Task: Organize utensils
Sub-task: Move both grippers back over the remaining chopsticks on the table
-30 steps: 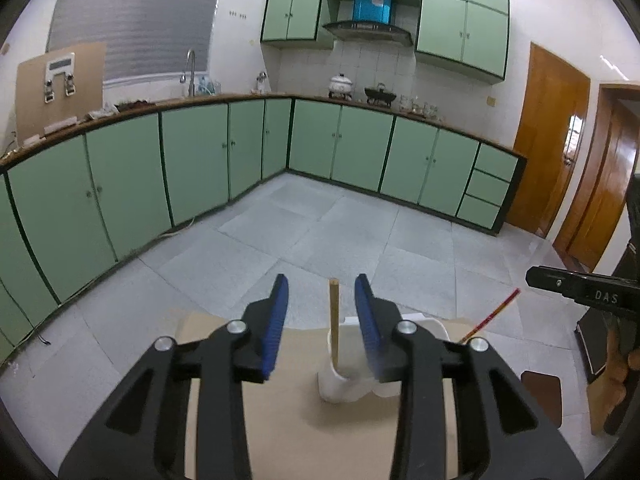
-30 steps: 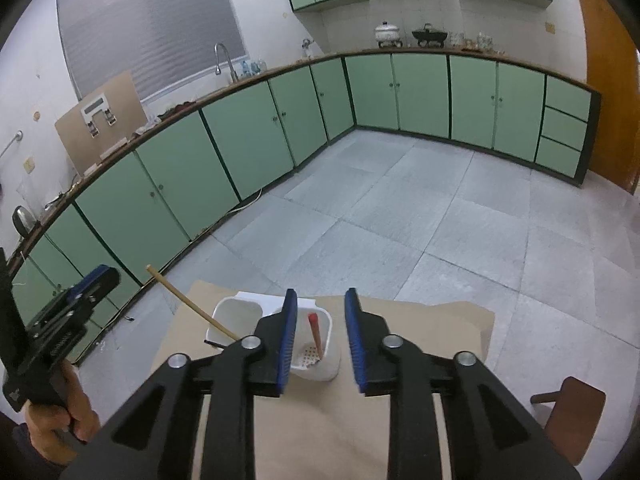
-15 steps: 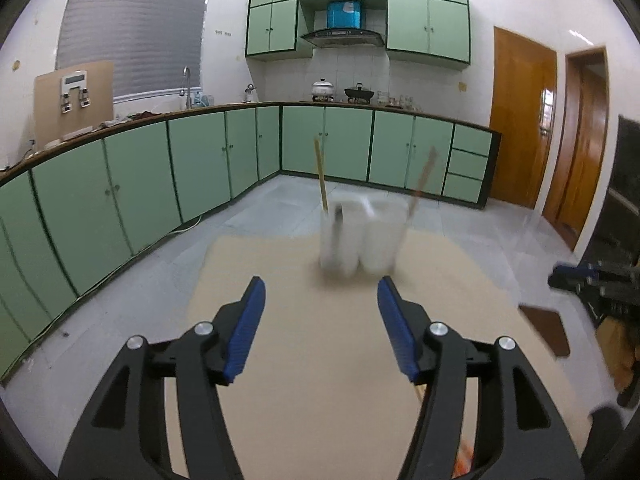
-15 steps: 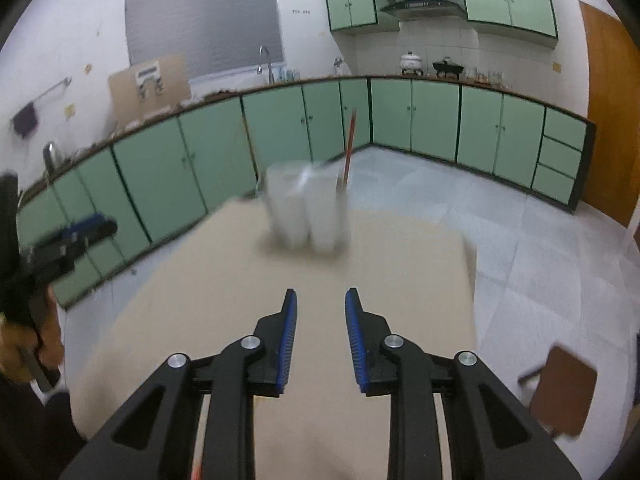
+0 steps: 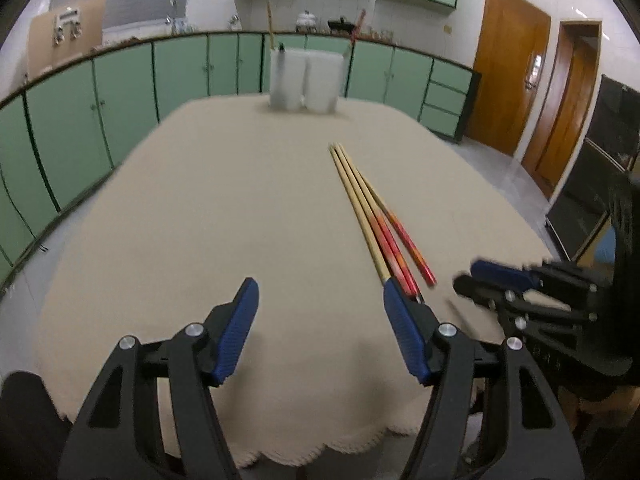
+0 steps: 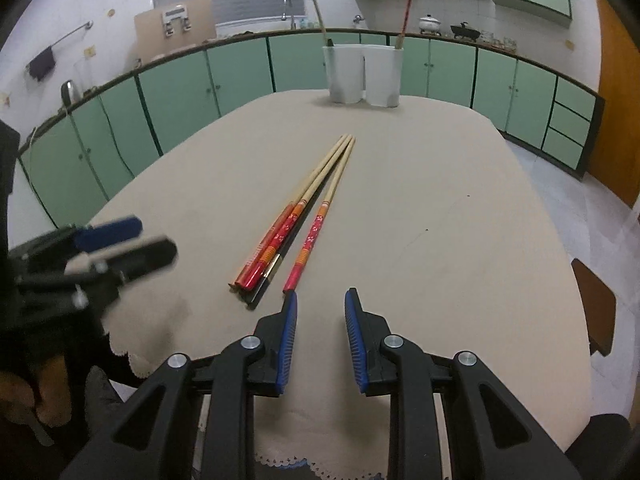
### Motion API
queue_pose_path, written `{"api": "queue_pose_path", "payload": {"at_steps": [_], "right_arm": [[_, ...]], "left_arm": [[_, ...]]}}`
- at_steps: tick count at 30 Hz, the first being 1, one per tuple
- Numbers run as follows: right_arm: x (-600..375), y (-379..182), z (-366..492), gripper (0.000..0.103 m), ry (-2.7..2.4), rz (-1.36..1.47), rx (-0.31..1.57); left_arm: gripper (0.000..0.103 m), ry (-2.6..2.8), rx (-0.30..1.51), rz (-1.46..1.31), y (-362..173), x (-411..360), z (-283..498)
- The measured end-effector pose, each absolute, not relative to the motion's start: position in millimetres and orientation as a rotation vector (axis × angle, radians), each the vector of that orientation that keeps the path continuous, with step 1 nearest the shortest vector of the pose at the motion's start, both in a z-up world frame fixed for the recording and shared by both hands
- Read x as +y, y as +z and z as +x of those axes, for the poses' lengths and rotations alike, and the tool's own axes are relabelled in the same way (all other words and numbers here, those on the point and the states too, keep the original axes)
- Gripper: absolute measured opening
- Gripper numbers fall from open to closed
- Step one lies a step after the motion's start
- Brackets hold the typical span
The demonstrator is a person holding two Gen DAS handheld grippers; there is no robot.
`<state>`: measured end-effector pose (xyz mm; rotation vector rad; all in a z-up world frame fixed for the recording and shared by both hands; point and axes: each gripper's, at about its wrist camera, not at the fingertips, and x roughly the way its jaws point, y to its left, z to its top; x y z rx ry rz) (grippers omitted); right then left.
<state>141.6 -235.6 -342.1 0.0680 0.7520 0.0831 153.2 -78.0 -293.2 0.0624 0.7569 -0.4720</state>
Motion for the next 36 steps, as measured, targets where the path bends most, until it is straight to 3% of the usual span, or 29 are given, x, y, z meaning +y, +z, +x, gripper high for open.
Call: {"api": "queue_pose_path", "payload": {"at_steps": [9,36], "right_arm": [[-268,-345,145,0.025,0.019,0.158,0.768],[-236,-347,148,0.025,0.131,0.067,0.763]], "left_arm": [[0.062,-0.519,0.801,0.128,-313,-114,167],[0.058,-0.426,0.789,0.152,-313,-107,169]]}}
